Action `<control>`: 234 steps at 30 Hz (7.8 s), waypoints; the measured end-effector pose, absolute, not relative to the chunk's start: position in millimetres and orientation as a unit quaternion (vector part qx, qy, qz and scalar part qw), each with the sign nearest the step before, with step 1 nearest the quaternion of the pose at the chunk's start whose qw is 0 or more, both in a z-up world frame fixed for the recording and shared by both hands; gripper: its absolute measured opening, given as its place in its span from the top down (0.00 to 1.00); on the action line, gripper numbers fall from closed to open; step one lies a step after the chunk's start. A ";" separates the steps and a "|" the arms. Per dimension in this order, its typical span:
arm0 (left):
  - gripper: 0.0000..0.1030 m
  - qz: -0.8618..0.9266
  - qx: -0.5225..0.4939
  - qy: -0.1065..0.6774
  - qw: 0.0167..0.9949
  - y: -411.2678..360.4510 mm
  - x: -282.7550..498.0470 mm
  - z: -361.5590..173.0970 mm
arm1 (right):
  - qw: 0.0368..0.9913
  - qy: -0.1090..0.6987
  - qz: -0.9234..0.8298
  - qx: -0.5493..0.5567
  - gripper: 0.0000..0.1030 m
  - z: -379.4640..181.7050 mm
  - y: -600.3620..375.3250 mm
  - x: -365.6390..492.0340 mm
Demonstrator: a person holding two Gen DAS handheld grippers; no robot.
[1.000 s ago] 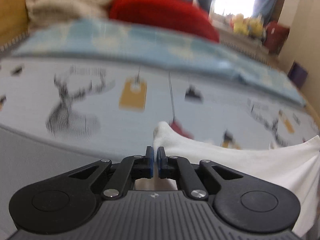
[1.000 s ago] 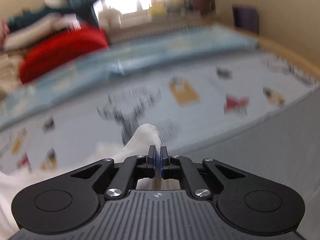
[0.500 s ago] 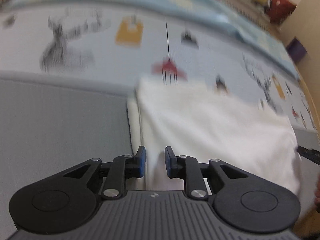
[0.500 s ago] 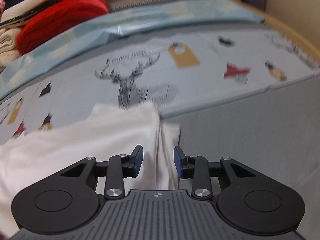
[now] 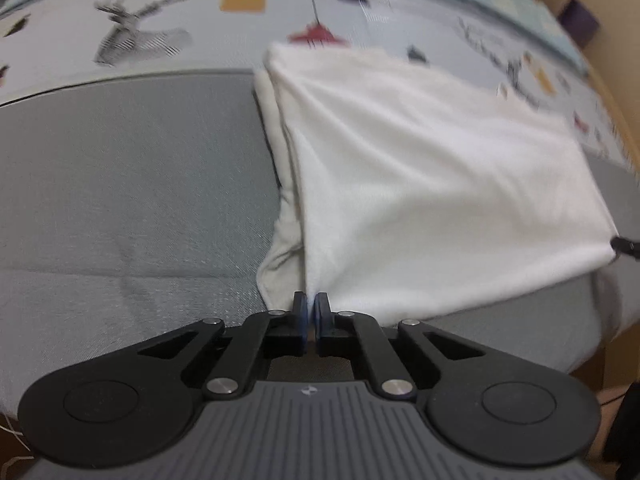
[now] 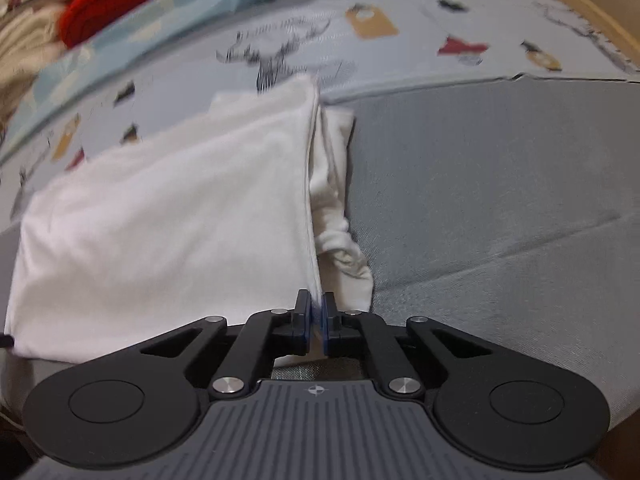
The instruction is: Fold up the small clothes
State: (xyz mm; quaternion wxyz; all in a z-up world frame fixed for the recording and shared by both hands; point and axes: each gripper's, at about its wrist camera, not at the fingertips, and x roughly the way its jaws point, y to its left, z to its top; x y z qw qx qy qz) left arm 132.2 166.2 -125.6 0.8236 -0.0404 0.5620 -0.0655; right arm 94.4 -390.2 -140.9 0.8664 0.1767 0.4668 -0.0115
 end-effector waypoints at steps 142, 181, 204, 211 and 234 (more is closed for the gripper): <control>0.83 -0.345 -0.301 0.422 0.783 -49.7 214.0 -105.8 | 0.927 0.335 -0.046 0.162 0.68 -92.4 -356.6 87.5; 0.83 -0.297 -0.035 0.552 0.778 29.0 169.7 -146.9 | 0.882 0.394 -0.036 0.255 0.84 -141.2 -332.5 172.8; 0.83 -0.276 -0.021 0.556 0.784 21.3 167.6 -152.4 | 0.853 0.492 0.048 0.165 0.54 -134.9 -331.6 123.2; 0.83 -0.270 -0.029 0.553 0.788 24.5 160.3 -149.9 | 0.838 0.515 0.106 0.146 0.97 -136.4 -324.4 98.8; 0.63 -0.226 -0.047 0.528 0.817 37.6 177.6 -142.2 | 0.868 0.480 0.048 0.118 0.61 -142.3 -329.3 105.1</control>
